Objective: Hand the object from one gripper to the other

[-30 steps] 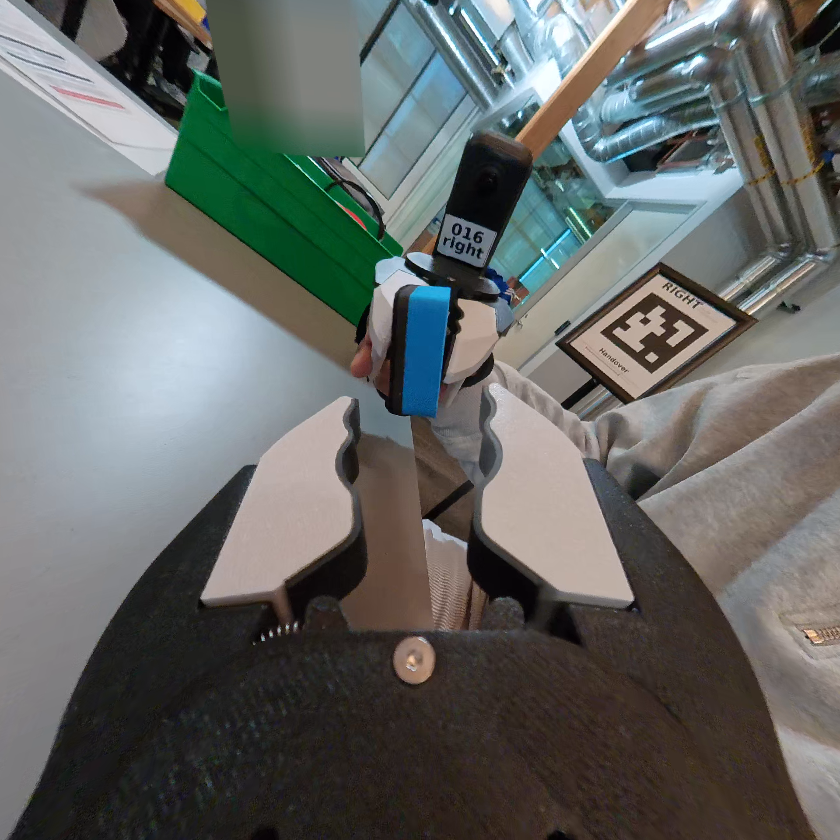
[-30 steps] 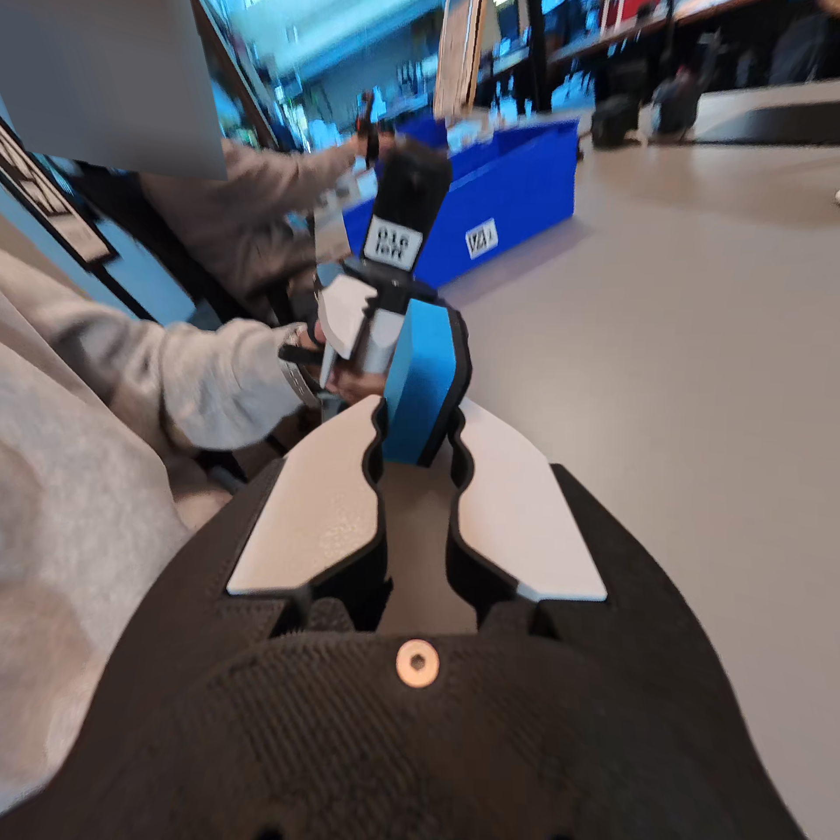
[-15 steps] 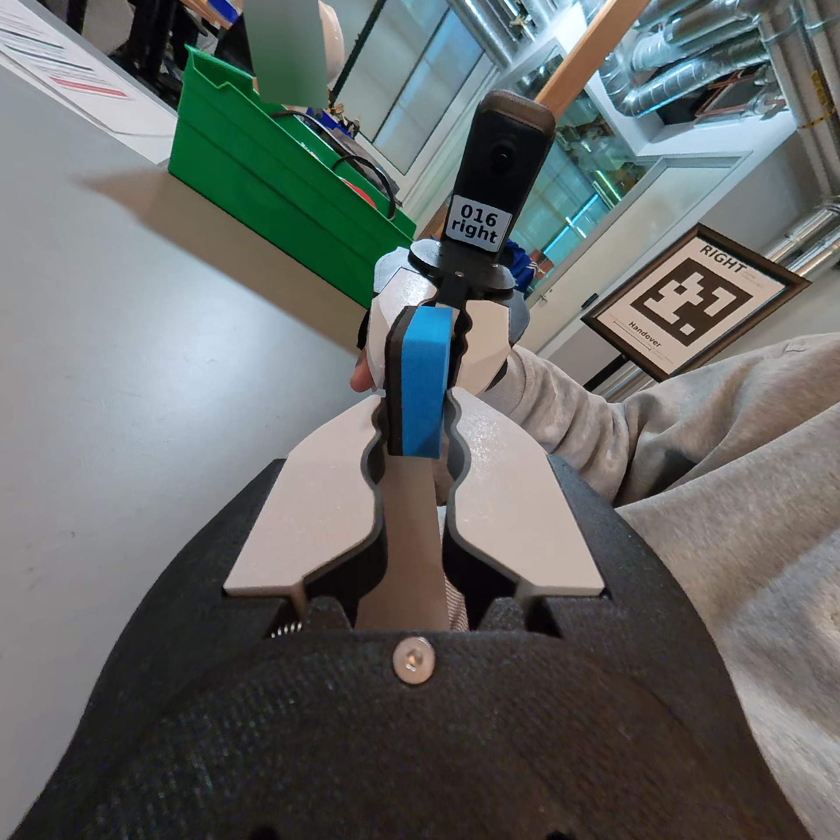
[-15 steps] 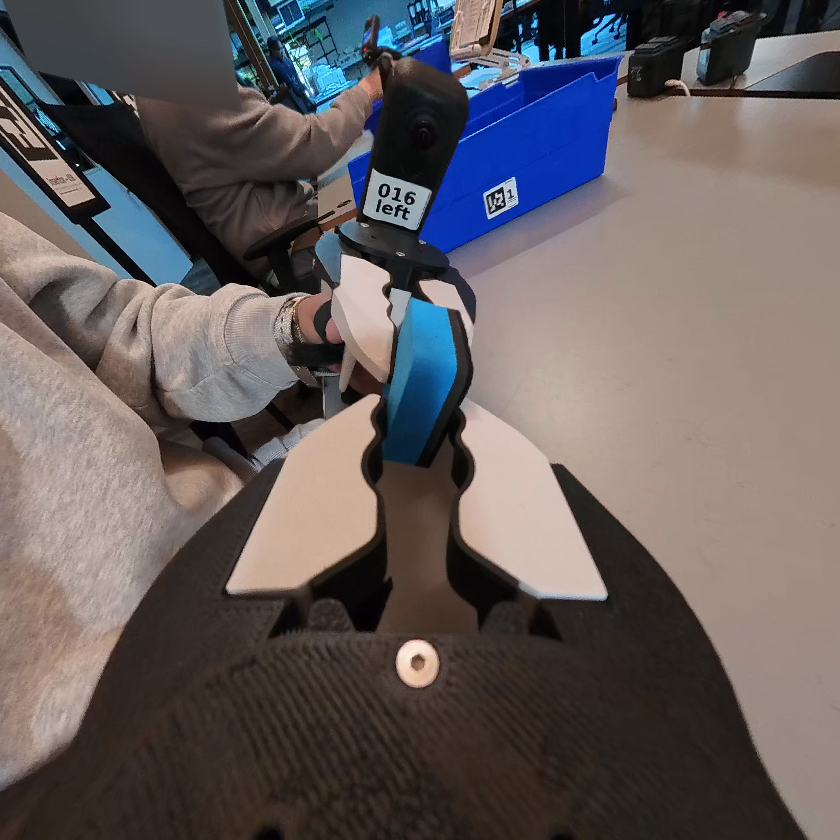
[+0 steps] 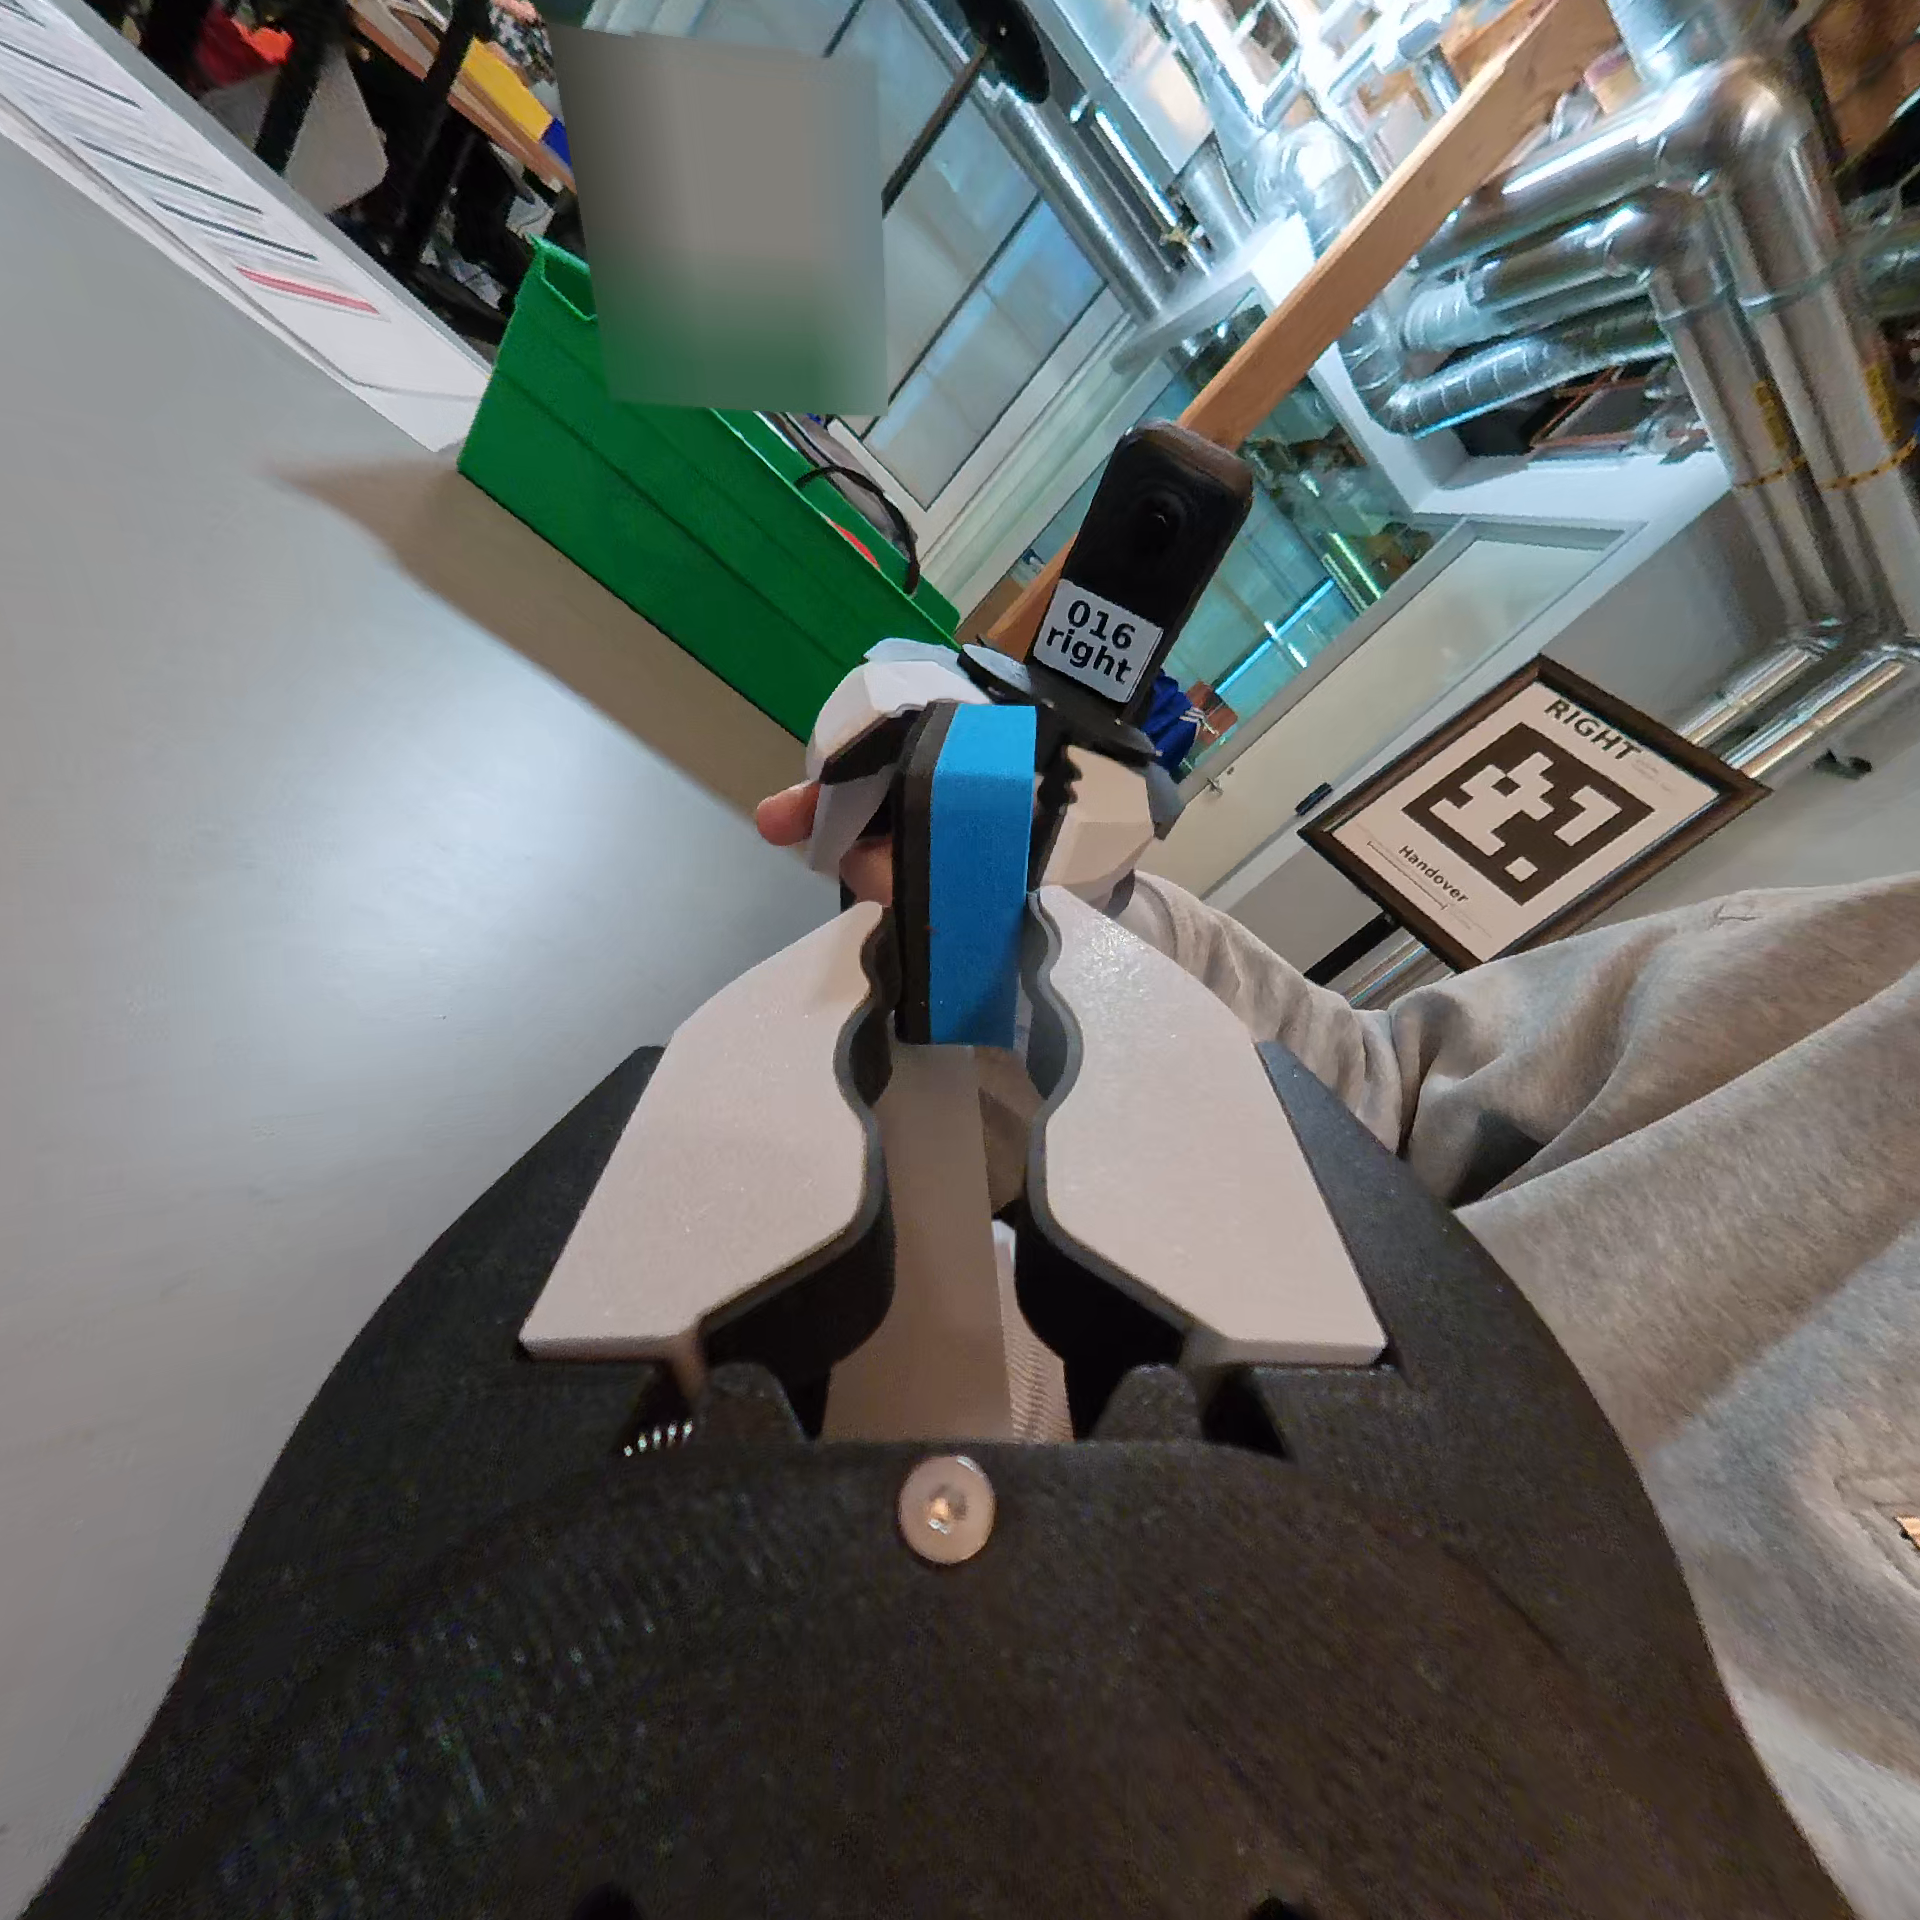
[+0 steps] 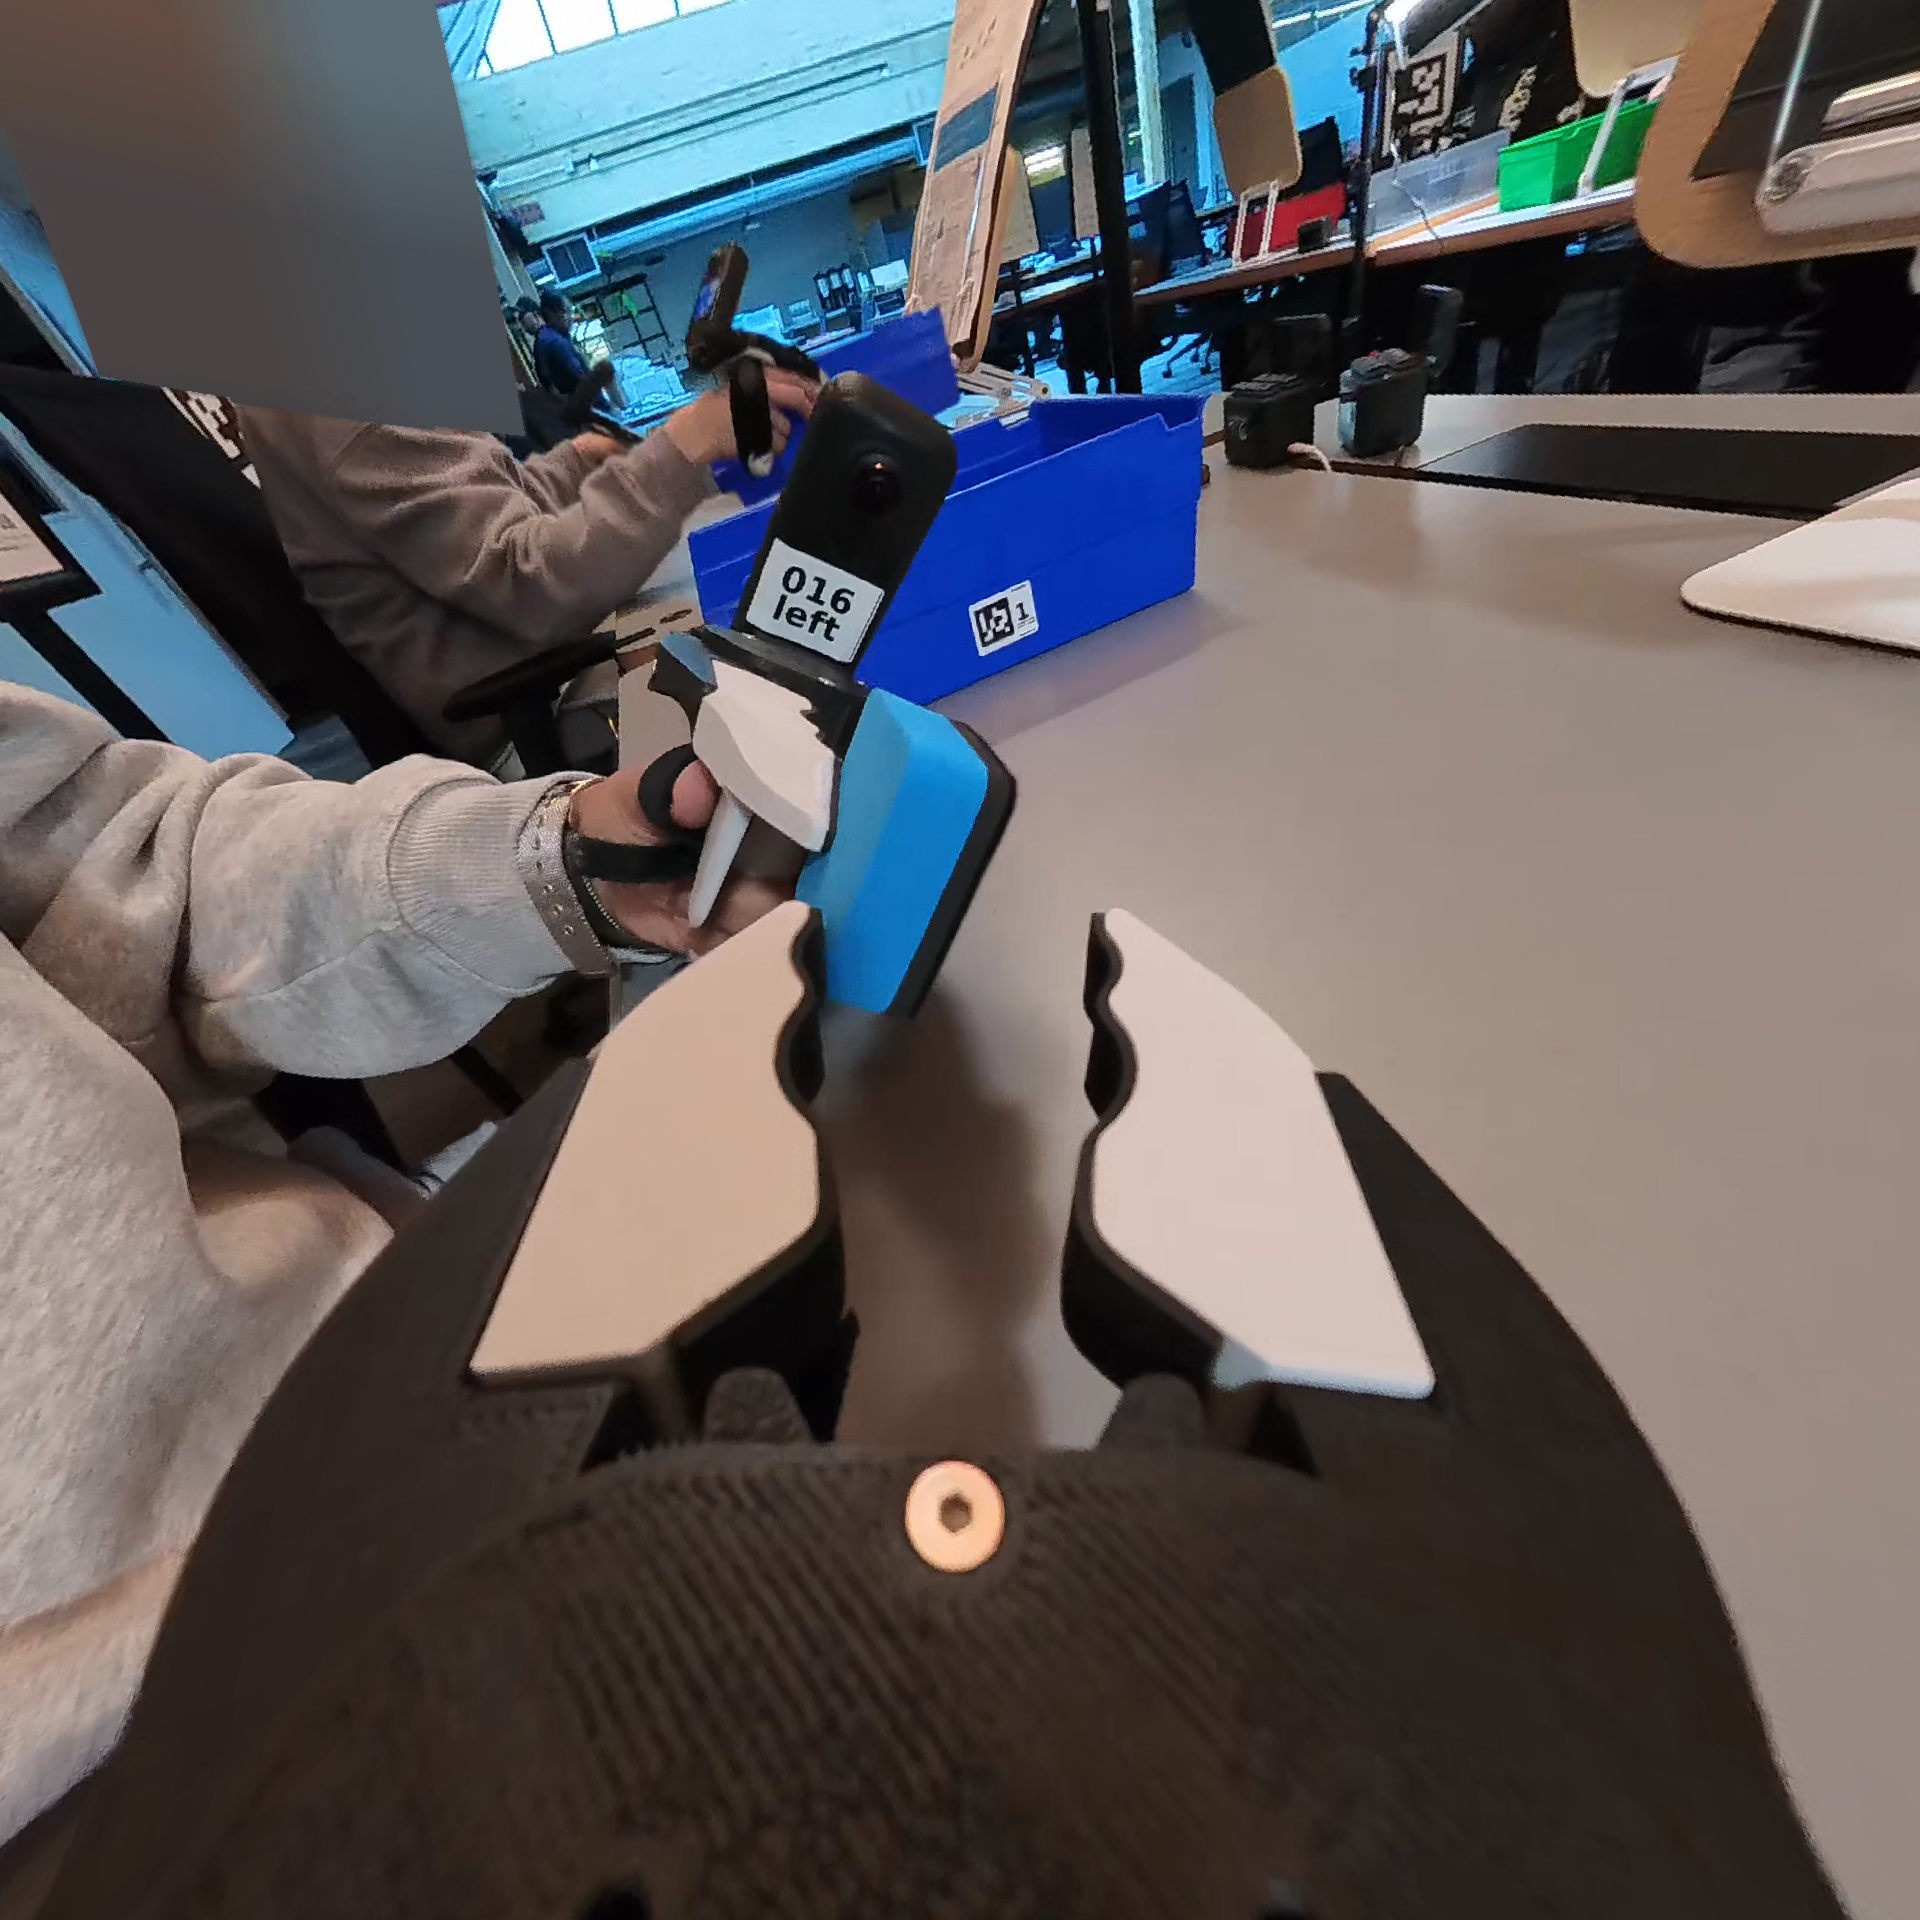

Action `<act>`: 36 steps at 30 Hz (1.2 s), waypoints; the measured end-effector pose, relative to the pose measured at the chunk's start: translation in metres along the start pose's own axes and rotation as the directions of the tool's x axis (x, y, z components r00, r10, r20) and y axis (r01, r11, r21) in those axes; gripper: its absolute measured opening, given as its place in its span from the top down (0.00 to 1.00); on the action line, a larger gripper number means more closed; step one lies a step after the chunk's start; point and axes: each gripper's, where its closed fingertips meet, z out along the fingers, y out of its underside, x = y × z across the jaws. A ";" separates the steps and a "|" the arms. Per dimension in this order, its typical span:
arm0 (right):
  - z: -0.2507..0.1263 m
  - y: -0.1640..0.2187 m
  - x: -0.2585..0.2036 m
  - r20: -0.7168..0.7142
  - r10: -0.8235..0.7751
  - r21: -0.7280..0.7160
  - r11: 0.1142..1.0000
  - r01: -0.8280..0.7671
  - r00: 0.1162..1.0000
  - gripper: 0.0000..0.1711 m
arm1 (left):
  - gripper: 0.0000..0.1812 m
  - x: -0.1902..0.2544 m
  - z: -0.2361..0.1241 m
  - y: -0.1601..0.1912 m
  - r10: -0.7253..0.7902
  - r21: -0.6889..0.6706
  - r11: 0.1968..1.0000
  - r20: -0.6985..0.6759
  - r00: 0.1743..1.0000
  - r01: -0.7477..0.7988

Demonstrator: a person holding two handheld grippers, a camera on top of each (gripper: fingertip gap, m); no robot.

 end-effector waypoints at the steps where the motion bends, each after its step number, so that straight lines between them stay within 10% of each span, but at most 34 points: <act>1: -0.001 -0.001 0.001 -0.001 0.009 0.004 1.000 -0.009 1.000 0.72 | 0.89 -0.002 -0.001 0.002 0.008 -0.019 1.000 0.009 1.000 -0.008; 28: -0.001 0.022 -0.014 0.163 0.209 -0.167 0.969 -0.182 0.964 0.79 | 0.88 -0.001 0.001 0.051 0.055 -0.353 0.934 -0.017 0.998 -0.057; 36: -0.003 0.059 -0.045 0.283 0.378 -0.423 0.874 -0.239 0.881 0.83 | 0.88 0.006 0.001 0.076 0.002 -0.484 0.875 -0.044 0.999 -0.023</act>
